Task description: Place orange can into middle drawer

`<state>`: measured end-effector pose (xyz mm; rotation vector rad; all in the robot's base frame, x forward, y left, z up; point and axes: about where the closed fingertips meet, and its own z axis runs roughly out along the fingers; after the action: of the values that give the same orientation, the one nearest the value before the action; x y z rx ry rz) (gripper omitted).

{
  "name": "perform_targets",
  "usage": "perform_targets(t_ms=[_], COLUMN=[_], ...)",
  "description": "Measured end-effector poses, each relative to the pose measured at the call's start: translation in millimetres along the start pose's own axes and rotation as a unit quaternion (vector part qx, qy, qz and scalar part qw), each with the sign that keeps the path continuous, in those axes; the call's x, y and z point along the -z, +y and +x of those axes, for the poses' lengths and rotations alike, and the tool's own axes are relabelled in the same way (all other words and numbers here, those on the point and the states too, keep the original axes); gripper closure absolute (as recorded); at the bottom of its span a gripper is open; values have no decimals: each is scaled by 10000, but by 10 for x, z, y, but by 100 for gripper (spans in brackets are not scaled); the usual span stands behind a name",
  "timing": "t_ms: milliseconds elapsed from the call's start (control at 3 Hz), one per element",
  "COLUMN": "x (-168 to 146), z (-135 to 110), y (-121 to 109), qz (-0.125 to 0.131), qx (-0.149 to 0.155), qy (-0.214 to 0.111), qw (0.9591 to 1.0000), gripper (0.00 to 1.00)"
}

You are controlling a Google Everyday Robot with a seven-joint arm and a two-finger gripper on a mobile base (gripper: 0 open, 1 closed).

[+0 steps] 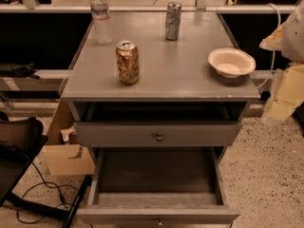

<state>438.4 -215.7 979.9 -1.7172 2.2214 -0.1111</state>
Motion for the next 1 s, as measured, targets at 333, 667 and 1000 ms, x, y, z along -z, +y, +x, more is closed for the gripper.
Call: perform_targets(t_ms=[333,667,1000], x=[0,-39,-234], z=[-1,-148,-341], y=[-1,-158,-489], qz=[1,289,600], qx=[0,83,-104], qy=[-1,-238,-988], qw=[10000,9993,9932], gripper=[0,0,0])
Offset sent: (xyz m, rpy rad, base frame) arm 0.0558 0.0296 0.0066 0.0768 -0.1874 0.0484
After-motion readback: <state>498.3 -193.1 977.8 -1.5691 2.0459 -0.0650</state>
